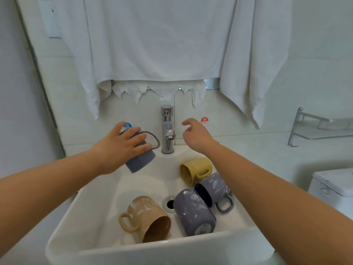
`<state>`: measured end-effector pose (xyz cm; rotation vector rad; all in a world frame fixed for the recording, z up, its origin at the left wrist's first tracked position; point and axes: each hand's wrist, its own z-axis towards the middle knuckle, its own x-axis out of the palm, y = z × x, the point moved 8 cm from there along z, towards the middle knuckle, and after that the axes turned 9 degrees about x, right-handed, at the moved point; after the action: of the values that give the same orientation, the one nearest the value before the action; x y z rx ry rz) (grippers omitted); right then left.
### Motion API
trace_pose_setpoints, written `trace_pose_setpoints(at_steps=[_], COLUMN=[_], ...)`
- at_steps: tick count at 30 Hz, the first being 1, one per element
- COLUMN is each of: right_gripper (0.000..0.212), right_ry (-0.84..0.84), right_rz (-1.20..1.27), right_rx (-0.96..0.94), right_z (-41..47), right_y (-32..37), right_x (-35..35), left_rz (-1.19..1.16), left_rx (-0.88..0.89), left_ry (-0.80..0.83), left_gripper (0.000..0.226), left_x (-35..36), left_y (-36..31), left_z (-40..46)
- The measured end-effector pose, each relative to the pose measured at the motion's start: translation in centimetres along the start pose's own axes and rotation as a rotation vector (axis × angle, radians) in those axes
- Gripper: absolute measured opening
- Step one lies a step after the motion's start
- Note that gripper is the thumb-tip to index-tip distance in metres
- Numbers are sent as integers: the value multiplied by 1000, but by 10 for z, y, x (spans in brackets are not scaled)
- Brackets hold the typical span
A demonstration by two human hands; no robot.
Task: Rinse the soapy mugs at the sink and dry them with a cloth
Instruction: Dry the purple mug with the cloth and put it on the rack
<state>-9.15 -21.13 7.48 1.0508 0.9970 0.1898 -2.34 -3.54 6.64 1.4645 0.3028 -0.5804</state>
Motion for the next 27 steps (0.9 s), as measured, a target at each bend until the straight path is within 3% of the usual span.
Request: trace_pose_setpoints(at_steps=[5, 8, 12, 18, 23, 27], right_gripper=[31, 28, 18, 26, 23, 23], right_ry=[51, 50, -12, -108, -210, -328], right_rz=[-40, -35, 121, 526, 584, 558], right_rx=[184, 205, 244, 404, 437, 436], right_z=[-33, -52, -68, -82, -65, -33], right_y=[-49, -60, -79, -127, -157, -166], right_x=[2, -7, -44, -128, -205, -276], left_rz=[-73, -306, -1058, -1952, -2231, -2333], left_rx=[-40, -149, -423, -687, -783, -745], left_ry=[152, 219, 40, -91, -166, -252], left_gripper=[90, 80, 85, 57, 61, 49], left_x=[-9, -28, -64, -80, -84, -99], left_y=[-16, -30, -35, -69, -64, -33], left_z=[3, 25, 77, 163, 239, 306])
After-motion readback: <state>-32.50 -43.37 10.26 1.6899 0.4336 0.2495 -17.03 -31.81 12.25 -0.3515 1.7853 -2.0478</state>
